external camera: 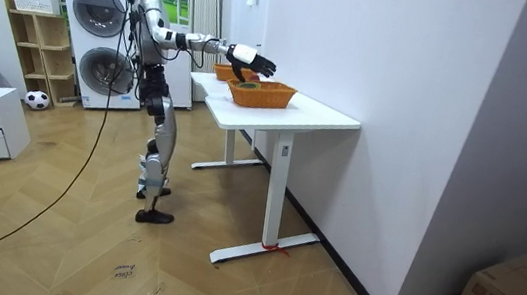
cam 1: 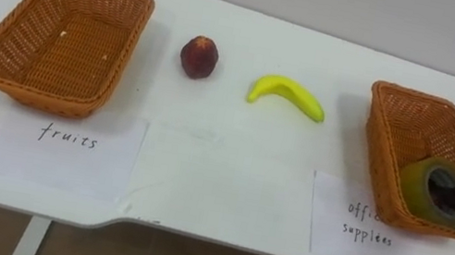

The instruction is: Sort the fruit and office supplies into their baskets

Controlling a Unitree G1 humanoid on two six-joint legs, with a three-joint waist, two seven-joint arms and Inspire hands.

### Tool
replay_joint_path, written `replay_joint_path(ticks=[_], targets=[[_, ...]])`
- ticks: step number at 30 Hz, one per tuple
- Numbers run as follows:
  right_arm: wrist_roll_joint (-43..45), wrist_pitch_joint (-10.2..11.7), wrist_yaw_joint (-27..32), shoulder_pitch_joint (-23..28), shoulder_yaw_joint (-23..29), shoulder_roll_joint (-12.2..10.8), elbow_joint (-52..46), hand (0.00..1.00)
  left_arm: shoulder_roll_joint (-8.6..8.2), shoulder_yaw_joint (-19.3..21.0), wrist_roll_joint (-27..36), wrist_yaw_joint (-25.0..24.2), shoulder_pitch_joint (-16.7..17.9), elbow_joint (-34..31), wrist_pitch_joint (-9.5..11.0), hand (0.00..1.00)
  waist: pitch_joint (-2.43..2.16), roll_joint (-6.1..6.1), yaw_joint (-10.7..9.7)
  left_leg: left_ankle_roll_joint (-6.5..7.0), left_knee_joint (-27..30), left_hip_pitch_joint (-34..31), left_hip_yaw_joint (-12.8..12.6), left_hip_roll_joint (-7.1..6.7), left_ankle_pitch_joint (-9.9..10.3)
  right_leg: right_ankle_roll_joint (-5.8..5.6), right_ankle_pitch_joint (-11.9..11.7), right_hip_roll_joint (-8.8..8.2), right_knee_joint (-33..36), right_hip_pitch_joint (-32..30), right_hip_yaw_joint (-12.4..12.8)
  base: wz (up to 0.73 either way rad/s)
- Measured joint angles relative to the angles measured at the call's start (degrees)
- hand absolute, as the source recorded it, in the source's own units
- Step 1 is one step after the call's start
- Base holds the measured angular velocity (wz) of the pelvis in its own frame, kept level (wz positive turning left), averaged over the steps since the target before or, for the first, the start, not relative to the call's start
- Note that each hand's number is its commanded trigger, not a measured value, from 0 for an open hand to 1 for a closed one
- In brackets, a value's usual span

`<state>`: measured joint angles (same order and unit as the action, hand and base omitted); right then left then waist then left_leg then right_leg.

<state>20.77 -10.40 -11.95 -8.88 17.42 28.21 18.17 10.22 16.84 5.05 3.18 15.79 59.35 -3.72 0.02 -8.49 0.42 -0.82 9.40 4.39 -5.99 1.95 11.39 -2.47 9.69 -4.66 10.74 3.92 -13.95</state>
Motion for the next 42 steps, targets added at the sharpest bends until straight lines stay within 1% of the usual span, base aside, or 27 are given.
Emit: replay_joint_path(ticks=[5, 7, 10, 15, 20, 26, 29, 31, 33, 35, 36, 39, 40, 42], targets=[[0.41, 0.12, 0.07, 0.0, 0.01, 0.01, -3.18, 0.0, -0.01, 0.01, 0.05, 0.17, 0.01, 0.26, 0.03, 0.0, -0.05, -0.05, -0.08, 0.0, 0.0, 0.19, -0.03, -0.02, 0.0, 0.0, 0.0, -0.01, 0.0, 0.06, 0.09, -0.01], [1.99, 0.05, 0.15, 0.0, 0.03, 0.03, -7.0, 0.0, -0.08, 0.05, -0.12, 0.19, 0.21, 0.31, 0.03, 0.0, 0.04, 0.14, 0.03, 0.0, -0.19, -0.06, -0.11, -0.01, 0.0, 0.0, 0.0, 0.05, 0.06, -0.02, 0.3, -0.02], [1.96, 0.33, 1.36, 0.0, 0.18, 0.35, -12.08, 0.0, -0.14, 0.46, -0.2, 0.28, 0.48, 0.3, 0.03, 0.0, 0.02, 0.28, -0.08, 0.0, -0.28, 0.01, -0.09, 0.05, 0.01, 0.0, 0.0, 0.15, 0.05, 0.08, 0.33, 0.0], [1.87, 0.57, 2.52, -0.01, 0.18, 0.7, -16.35, 0.0, -0.17, 0.44, -0.23, 0.25, 0.57, 0.28, 0.03, 0.0, -0.02, 0.23, 0.11, 0.0, -0.31, 0.13, -0.04, 0.06, 0.01, 0.0, 0.0, 0.17, 0.04, 0.28, 0.32, 0.0], [1.82, 0.49, 2.54, -0.22, 0.16, 0.69, -18.92, 0.0, -0.15, 0.43, -0.24, 0.01, 0.7, 0.27, -0.02, 0.0, 0.17, 0.58, 0.31, -0.01, -0.31, 0.33, 0.08, 0.09, 0.01, 0.0, 0.0, 0.16, -0.05, 0.65, -0.03, 0.02], [1.77, 0.01, 2.53, -3.15, -0.11, 0.7, -19.09, 0.0, -0.16, 0.37, 0.01, -0.34, 0.72, -0.29, -0.04, 0.0, 0.18, 0.6, 0.66, -0.02, -0.27, 0.32, 0.1, 0.2, 0.02, 0.0, 0.0, 0.18, 0.01, 0.69, -0.2, 0.0], [1.79, -1.0, 2.54, -5.78, -1.34, 0.7, -19.08, 0.0, -0.14, -0.23, 0.01, 0.04, 0.54, -0.69, -0.04, 0.0, 0.1, 0.39, 1.26, -0.02, -0.27, 0.32, 0.06, 0.2, 0.02, 0.0, 0.0, 0.18, 0.08, 0.62, -0.18, 0.0], [1.95, -1.26, 2.54, -7.24, -3.19, 0.98, -19.08, 0.0, -0.14, -0.24, -0.01, 0.09, 0.56, -0.9, -0.02, 0.0, -0.15, -0.15, 1.55, -0.02, -0.26, 0.19, 0.18, 0.22, 0.02, 0.0, 0.0, 0.23, 0.07, 0.59, -0.32, 0.02], [1.96, -1.51, 2.54, -8.15, -4.75, 1.12, -19.08, 0.0, -0.15, -0.27, -0.15, 0.09, 0.59, -0.9, -0.05, 0.0, -0.28, -0.48, 1.95, -0.02, -0.24, 0.18, 0.41, 0.22, 0.02, 0.0, 0.0, 0.25, 0.05, 0.68, -0.44, 0.06], [1.49, -1.52, 2.45, -8.2, -5.89, 1.48, -19.02, 0.0, -0.14, -0.33, -0.15, 0.1, 0.46, -0.96, -0.06, 0.0, -0.22, -0.63, 3.13, -0.02, -0.17, 0.23, 0.64, 0.21, 0.02, 0.0, 0.0, 0.25, -0.02, 0.84, -0.64, 0.06], [1.48, -1.52, 2.45, -8.2, -6.08, 1.5, -19.02, 0.0, -0.14, -0.35, -0.15, 0.1, 0.44, -0.96, -0.06, 0.0, -0.19, -0.7, 3.24, -0.03, -0.16, 0.22, 0.74, 0.21, 0.02, 0.0, 0.0, 0.25, -0.02, 0.89, -0.74, 0.08], [0.39, -1.5, 2.45, -8.22, -7.52, 1.57, -18.98, 0.0, 0.02, -1.45, -0.04, 0.16, 0.41, -0.96, -0.05, 0.0, 0.03, -0.87, 4.67, -0.03, -0.17, 0.13, 1.4, 0.22, 0.02, 0.0, 0.0, 0.23, -0.02, 1.04, -1.77, 0.1], [-0.44, -1.46, 2.45, -8.24, -8.3, 1.56, -18.86, 0.0, -0.02, -1.85, -0.04, 0.1, 0.34, -0.96, -0.05, 0.0, 0.33, -0.63, 5.05, -0.03, -0.17, 0.1, 1.48, 0.25, 0.02, 0.0, 0.0, 0.23, -0.06, 1.2, -1.98, 0.07], [-0.44, -1.38, 2.27, -8.38, -10.13, 1.56, -18.44, 0.0, 0.09, -2.52, -0.07, -0.22, 0.37, -0.85, -0.01, 0.0, 0.57, -0.63, 6.16, -0.04, -0.2, 0.09, 1.77, 0.24, 0.02, 0.0, 0.0, 0.24, -0.07, 1.32, -2.01, 0.08]])
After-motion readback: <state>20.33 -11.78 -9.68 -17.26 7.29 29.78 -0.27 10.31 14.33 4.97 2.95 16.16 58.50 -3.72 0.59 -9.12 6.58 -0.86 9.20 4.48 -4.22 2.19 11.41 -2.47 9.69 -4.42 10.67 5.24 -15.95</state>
